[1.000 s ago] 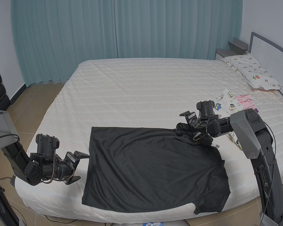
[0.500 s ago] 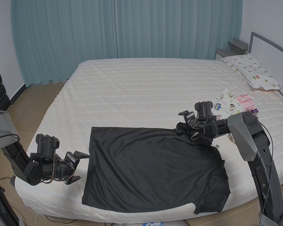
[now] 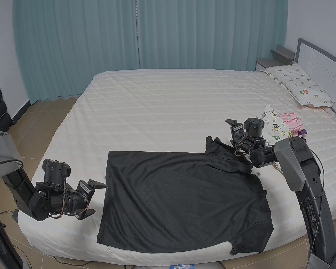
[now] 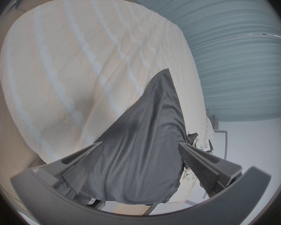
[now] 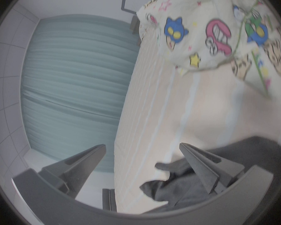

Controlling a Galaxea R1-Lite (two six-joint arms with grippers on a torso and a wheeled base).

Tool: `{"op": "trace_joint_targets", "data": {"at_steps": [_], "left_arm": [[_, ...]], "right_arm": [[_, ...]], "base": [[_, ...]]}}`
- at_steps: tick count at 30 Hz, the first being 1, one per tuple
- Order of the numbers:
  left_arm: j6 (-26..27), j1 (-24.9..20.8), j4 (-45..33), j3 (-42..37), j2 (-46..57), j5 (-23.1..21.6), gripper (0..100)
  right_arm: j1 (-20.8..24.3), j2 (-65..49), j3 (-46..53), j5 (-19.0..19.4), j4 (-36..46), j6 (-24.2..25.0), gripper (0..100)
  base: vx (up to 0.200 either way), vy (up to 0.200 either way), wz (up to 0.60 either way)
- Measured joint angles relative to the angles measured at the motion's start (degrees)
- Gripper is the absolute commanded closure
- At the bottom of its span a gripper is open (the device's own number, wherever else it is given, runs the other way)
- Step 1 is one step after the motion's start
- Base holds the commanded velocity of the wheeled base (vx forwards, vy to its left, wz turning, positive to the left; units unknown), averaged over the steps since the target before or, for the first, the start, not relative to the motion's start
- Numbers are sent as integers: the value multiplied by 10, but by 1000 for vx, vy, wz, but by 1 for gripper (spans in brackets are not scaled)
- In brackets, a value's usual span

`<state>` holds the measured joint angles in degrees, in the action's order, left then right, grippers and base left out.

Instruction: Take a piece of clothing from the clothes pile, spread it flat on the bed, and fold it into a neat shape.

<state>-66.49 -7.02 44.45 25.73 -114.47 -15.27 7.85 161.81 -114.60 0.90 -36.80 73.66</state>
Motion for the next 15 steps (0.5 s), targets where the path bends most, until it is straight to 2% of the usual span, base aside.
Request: {"op": "trace_joint_targets", "data": {"at_steps": [3,6,15], "left_arm": [[0,0,0,0,0,0,0],[0,0,0,0,0,0,0],[0,-1,0,0,0,0,0]], "right_arm": [[-10,0,0,1,-2,-7,0],[-17,-3,4,6,0,-46,0],[-19,-18,66,50,1,-295,0]], "base": [[0,0,0],[0,0,0],[0,0,0]]}}
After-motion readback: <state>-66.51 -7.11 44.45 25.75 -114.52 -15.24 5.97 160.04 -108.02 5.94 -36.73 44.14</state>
